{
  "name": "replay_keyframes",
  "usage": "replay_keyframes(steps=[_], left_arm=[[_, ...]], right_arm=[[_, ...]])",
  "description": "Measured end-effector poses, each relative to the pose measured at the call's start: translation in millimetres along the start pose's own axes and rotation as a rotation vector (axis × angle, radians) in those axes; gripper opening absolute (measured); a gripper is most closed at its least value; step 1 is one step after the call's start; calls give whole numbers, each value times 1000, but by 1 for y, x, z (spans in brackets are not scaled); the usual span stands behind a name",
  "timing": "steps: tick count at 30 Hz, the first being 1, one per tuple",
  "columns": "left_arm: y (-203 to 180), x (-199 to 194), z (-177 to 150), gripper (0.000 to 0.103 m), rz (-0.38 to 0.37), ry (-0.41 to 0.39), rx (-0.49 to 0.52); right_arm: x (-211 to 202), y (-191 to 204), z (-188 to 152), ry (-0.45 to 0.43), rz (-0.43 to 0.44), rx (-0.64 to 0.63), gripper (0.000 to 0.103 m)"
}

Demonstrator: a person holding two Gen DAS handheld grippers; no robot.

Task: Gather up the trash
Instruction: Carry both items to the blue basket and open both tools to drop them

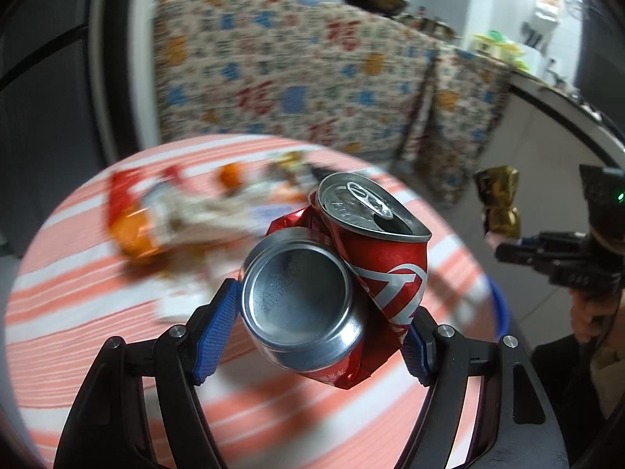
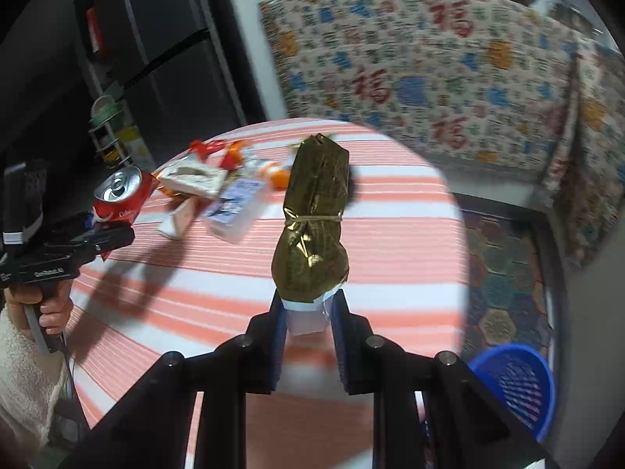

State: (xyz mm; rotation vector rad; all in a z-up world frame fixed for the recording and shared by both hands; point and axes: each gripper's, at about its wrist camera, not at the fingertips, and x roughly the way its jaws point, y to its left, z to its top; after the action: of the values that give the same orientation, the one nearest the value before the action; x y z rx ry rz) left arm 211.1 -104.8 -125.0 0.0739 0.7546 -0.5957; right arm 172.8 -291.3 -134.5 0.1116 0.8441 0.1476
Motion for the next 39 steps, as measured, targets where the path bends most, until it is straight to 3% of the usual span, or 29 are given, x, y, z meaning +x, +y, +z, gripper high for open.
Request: replay_keyframes(steps=[10, 19, 26, 35, 38, 39], left_arm=[[-165, 58, 33, 75, -204, 60, 99], [-267, 130, 16, 75, -268, 189, 102], [-306, 185, 1, 75, -271, 269, 117], [-317, 244, -10, 76, -276, 344, 85], [-321, 262, -12, 78, -300, 364, 59], [-320, 268, -13, 86, -314, 377, 42]], right_arm=[[-64, -129, -47, 43, -210, 161, 22], [-70, -229, -99, 103, -263, 334, 22], [-53, -269, -126, 160, -258, 380, 22], [-20, -305, -150, 229, -187, 453, 22], [-8, -308, -152, 252, -176, 444, 26], [-4, -309, -153, 258, -175, 441, 35]])
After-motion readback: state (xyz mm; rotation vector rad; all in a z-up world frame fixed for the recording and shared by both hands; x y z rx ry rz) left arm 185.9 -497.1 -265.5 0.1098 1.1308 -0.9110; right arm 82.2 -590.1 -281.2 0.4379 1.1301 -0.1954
